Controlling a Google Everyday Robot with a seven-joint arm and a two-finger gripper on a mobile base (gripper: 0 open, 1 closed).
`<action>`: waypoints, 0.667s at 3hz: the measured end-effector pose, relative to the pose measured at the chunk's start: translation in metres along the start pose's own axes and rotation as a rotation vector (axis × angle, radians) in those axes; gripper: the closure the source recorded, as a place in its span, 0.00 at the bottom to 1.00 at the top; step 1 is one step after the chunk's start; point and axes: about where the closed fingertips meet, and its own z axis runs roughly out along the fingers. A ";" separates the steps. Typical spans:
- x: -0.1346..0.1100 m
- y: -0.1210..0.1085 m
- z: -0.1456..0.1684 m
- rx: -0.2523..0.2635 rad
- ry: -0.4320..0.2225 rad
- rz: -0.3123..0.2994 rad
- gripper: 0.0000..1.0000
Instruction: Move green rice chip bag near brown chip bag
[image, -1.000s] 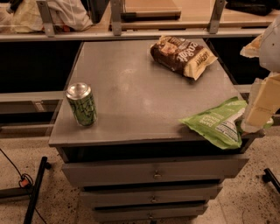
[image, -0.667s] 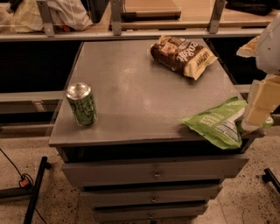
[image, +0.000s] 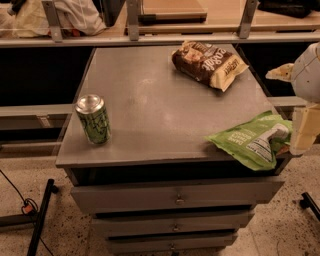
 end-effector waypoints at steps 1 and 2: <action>0.024 0.005 0.021 -0.040 -0.020 -0.058 0.00; 0.037 0.010 0.033 -0.058 -0.083 -0.076 0.18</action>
Offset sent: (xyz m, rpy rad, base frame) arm -0.0050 -0.0444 -0.0519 0.1377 0.0682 0.1398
